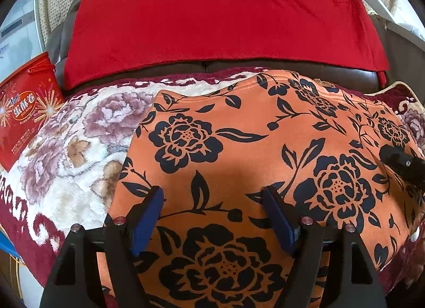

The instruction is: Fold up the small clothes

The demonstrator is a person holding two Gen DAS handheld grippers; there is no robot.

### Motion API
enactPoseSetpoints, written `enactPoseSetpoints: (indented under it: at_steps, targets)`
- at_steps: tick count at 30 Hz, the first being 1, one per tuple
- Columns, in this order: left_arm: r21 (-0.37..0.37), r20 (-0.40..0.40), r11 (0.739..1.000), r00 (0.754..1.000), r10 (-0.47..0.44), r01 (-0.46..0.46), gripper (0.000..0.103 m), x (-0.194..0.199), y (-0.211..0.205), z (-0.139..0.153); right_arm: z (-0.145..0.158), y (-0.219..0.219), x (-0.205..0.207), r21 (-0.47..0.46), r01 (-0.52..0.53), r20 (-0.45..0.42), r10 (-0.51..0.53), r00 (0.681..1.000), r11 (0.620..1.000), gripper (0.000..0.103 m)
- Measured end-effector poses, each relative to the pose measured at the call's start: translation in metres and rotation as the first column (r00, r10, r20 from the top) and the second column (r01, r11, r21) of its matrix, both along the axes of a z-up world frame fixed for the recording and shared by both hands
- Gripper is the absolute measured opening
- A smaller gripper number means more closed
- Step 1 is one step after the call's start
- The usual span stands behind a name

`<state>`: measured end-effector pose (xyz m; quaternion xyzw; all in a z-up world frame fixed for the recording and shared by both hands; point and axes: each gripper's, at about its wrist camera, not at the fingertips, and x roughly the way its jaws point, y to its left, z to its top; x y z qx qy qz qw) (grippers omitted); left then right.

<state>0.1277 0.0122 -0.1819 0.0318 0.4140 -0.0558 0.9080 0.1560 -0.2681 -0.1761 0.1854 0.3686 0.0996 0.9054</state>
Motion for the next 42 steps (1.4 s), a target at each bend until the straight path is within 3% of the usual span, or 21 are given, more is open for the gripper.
enactPoseSetpoints:
  at_steps: [10, 18, 21, 25, 29, 31, 33, 34, 37, 41, 42]
  targets:
    - [0.011, 0.010, 1.000, 1.000, -0.005, 0.005, 0.078, -0.004, -0.001, 0.005, 0.001, -0.006, -0.008, 0.032, 0.002, 0.014, -0.002, 1.000, 0.999, 0.060]
    - [0.001, 0.034, 1.000, 0.999, 0.014, -0.014, 0.078, -0.008, 0.008, 0.014, 0.019, -0.028, -0.051, 0.197, -0.008, 0.026, 0.003, 1.000, 0.980, 0.065]
    - [-0.024, 0.034, 0.999, 0.998, 0.047, -0.046, 0.078, -0.009, 0.021, 0.018, 0.015, -0.046, -0.078, 0.294, 0.019, 0.000, -0.019, 1.000, 0.956, 0.069]
    - [-0.041, 0.027, 0.994, 0.994, 0.103, -0.102, 0.078, -0.009, 0.038, 0.019, -0.007, -0.076, -0.113, 0.432, 0.114, -0.087, -0.085, 0.993, 0.895, 0.069]
    - [-0.015, -0.063, 0.993, 0.991, 0.119, -0.120, 0.078, 0.000, 0.039, 0.003, -0.028, -0.106, -0.127, 0.489, 0.234, -0.161, -0.177, 0.971, 0.840, 0.070]
    - [-0.007, -0.094, 0.994, 0.990, 0.104, -0.105, 0.078, 0.002, 0.035, -0.004, -0.038, -0.121, -0.130, 0.535, 0.299, -0.192, -0.232, 0.954, 0.790, 0.071]
    - [-0.006, -0.076, 0.995, 0.993, 0.095, -0.096, 0.078, 0.001, 0.033, 0.000, -0.048, -0.136, -0.131, 0.607, 0.334, -0.199, -0.269, 0.942, 0.721, 0.071]
    - [-0.016, -0.069, 0.996, 0.994, 0.085, -0.086, 0.078, 0.000, 0.033, 0.002, -0.049, -0.141, -0.130, 0.618, 0.344, -0.190, -0.290, 0.938, 0.707, 0.071]
    - [-0.035, -0.050, 0.996, 0.995, 0.085, -0.086, 0.078, -0.002, 0.034, 0.007, -0.045, -0.150, -0.124, 0.628, 0.363, -0.155, -0.346, 0.925, 0.688, 0.070]
    - [-0.054, -0.059, 0.993, 0.993, 0.102, -0.105, 0.078, 0.001, 0.039, 0.009, -0.041, -0.152, -0.105, 0.577, 0.370, -0.137, -0.360, 0.923, 0.728, 0.068]
    - [-0.060, -0.058, 0.992, 0.992, 0.109, -0.113, 0.078, 0.003, 0.043, 0.010, -0.044, -0.152, -0.103, 0.578, 0.381, -0.138, -0.374, 0.917, 0.722, 0.066]
